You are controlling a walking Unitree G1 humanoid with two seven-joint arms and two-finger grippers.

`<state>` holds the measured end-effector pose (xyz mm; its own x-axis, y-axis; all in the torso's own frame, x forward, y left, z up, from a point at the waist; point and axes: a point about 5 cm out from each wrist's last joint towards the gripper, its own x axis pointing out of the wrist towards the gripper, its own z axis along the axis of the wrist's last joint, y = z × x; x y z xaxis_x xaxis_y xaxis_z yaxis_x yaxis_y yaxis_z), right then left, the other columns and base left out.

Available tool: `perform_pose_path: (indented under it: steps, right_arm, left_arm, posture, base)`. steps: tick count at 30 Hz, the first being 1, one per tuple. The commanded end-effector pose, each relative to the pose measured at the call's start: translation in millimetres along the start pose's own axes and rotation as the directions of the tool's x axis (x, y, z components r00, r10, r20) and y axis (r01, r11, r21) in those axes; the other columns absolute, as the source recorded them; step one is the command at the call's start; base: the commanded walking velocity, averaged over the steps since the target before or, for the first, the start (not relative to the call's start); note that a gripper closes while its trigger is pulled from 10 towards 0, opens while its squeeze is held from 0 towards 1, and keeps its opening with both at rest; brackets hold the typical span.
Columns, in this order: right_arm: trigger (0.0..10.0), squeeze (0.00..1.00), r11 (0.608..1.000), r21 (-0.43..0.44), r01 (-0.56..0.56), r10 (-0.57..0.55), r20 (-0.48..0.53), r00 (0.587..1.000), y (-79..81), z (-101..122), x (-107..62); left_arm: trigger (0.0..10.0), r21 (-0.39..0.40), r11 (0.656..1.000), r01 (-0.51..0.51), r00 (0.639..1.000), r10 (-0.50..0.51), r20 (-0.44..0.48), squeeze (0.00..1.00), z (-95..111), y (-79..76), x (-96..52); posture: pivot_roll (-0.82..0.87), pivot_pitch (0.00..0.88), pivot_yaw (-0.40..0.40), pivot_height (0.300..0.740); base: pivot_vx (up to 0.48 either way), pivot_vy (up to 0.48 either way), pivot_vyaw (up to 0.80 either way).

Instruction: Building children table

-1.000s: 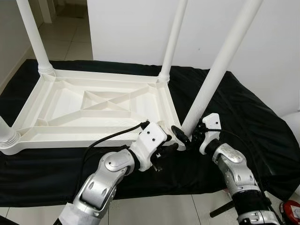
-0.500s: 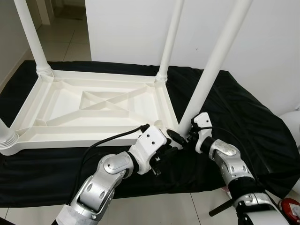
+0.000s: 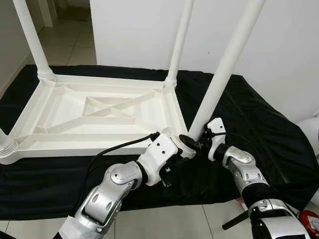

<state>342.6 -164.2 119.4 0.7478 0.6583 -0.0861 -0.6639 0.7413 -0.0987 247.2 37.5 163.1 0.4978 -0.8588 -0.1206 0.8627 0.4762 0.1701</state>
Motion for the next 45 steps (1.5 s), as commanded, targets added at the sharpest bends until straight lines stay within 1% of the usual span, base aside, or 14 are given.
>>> perform_pose_path:
  steps: [1,15,17,19,21,22,24,25,26,27,29,36,37,45]
  right_arm:
    - [10.0,0.00,0.998,-0.004,0.055,-0.055,-0.091,0.994,-3.5,-16,-8.5]
    - [10.0,0.00,0.946,0.067,0.316,-0.313,-0.053,0.948,-2.4,-15,-12.4]
    - [10.0,0.00,0.888,0.105,0.447,-0.444,-0.054,0.894,5.2,-15,-14.4]
    - [10.0,0.00,0.888,0.105,0.447,-0.444,-0.054,0.894,5.2,-15,-14.4]
    - [10.0,0.00,0.826,0.124,0.550,-0.547,-0.057,0.835,12.5,-15,-16.3]
    - [10.0,0.00,0.826,0.124,0.550,-0.547,-0.057,0.835,12.5,-15,-16.3]
    - [10.0,0.00,0.773,0.117,0.624,-0.621,-0.060,0.781,16.2,-15,-17.6]
    - [10.0,0.00,0.717,0.122,0.686,-0.682,-0.079,0.727,20.3,-16,-18.0]
    - [10.0,0.00,0.717,0.122,0.686,-0.682,-0.079,0.727,20.3,-16,-18.0]
    - [10.0,0.00,0.658,0.128,0.742,-0.738,-0.083,0.670,24.3,-16,-18.9]
    - [10.0,0.00,0.628,0.143,0.765,-0.763,-0.082,0.642,30.3,-16,-16.8]
    - [10.0,0.00,0.640,0.151,0.753,-0.754,-0.065,0.654,36.6,-13,-13.0]
    - [10.0,1.00,0.648,0.168,0.743,-0.747,-0.051,0.663,37.3,-10,-14.3]
    - [10.0,1.00,0.673,0.205,0.710,-0.729,0.023,0.684,39.7,1,-20.4]
  left_arm:
    - [10.0,-0.010,0.999,0.035,0.999,-0.035,-0.003,0.00,-1,-3.2,1.9]
    - [10.0,-0.019,1.000,-0.010,1.000,0.011,0.015,0.00,1,-0.7,2.7]
    - [10.0,-0.018,0.999,-0.029,0.999,0.030,0.017,0.00,1,1.6,4.1]
    - [10.0,-0.018,0.999,-0.029,0.999,0.030,0.017,0.00,1,1.6,4.1]
    - [10.0,-0.016,0.999,-0.037,0.999,0.037,0.019,0.00,1,2.2,5.1]
    - [10.0,-0.016,0.999,-0.037,0.999,0.037,0.019,0.00,1,2.2,5.1]
    - [10.0,-0.015,0.999,-0.038,0.999,0.039,0.020,0.00,2,2.3,5.6]
    - [10.0,-0.012,0.999,-0.041,0.999,0.041,0.020,0.00,1,3.0,6.0]
    - [10.0,-0.012,0.999,-0.041,0.999,0.041,0.020,0.00,1,3.0,6.0]
    - [10.0,-0.008,0.999,-0.044,0.999,0.045,0.021,0.00,2,3.3,6.4]
    - [10.0,-0.005,0.999,-0.050,0.999,0.050,0.020,0.00,1,3.8,6.4]
    - [10.0,-0.005,0.999,-0.054,0.998,0.054,0.021,0.00,1,3.9,6.0]
    - [10.0,-0.006,0.998,-0.056,0.998,0.056,0.021,0.00,1,4.0,5.6]
    - [10.0,-0.008,0.998,-0.060,0.998,0.060,0.024,0.00,1,3.3,4.6]
  posture:
    - [0.01,0.000,-0.103,0.740]
    - [0.01,0.000,-0.111,0.740]
    - [0.00,0.000,-0.111,0.740]
    - [0.00,0.000,-0.111,0.740]
    - [0.00,0.000,-0.111,0.740]
    - [0.00,0.000,-0.111,0.740]
    - [0.00,0.000,-0.110,0.740]
    - [0.00,0.000,-0.110,0.740]
    - [0.00,0.000,-0.110,0.740]
    - [0.00,0.000,-0.111,0.740]
    - [0.00,0.000,-0.111,0.740]
    - [0.00,0.000,-0.111,0.740]
    - [0.00,0.000,-0.113,0.740]
    - [0.00,0.000,-0.114,0.740]
  base:
    - [0.000,0.000,0.00]
    - [0.000,0.000,0.00]
    - [0.000,0.000,0.00]
    - [0.000,0.000,0.00]
    - [0.000,0.000,0.00]
    - [0.000,0.000,0.00]
    - [0.000,0.000,0.00]
    - [0.000,0.000,0.00]
    - [0.000,0.000,0.00]
    - [0.000,0.000,0.00]
    - [0.000,0.000,0.00]
    - [0.000,0.000,0.00]
    - [0.000,0.000,0.00]
    - [0.000,0.000,0.00]
